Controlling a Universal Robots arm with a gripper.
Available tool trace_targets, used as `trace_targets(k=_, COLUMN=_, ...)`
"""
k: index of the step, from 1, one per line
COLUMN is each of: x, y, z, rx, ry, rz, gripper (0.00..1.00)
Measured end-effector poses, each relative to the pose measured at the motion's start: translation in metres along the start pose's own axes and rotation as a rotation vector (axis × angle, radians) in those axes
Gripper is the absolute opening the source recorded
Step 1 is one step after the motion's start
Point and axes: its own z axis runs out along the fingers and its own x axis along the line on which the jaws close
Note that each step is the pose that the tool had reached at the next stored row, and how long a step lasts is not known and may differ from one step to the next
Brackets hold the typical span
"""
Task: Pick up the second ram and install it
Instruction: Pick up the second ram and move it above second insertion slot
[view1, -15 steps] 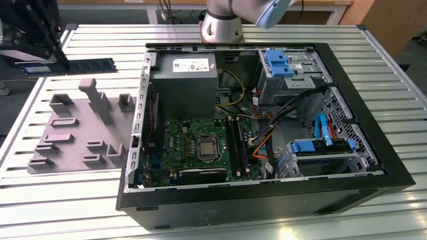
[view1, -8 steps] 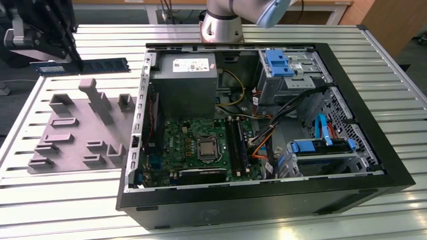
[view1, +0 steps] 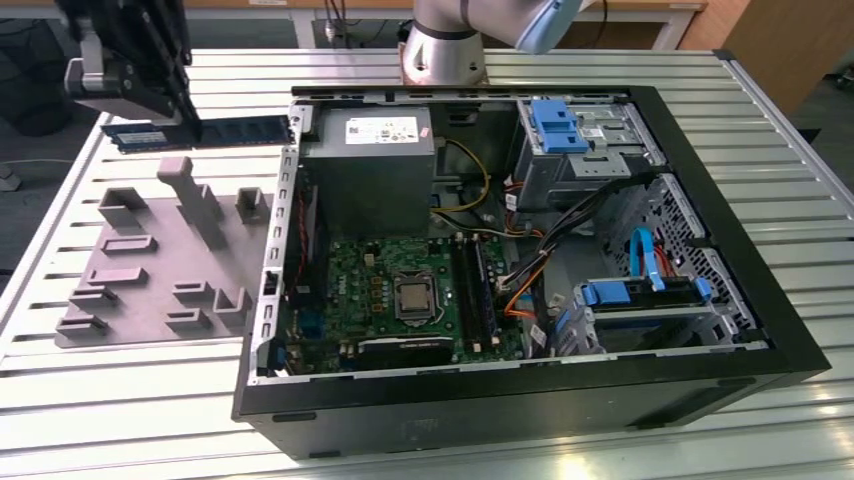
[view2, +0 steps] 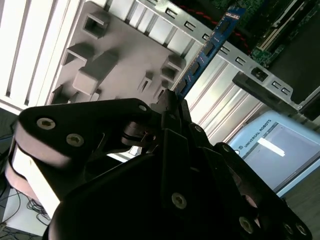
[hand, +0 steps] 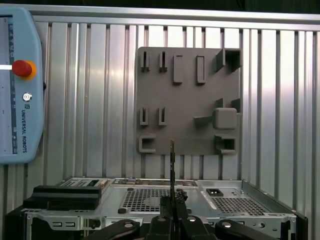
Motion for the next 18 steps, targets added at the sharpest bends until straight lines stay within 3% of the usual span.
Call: trace_targets(k=18, x=0.0004, y=-0.0595, z=0.0003, rx=-0.0006, ry=0.0, rz=0.0, gripper=0.14)
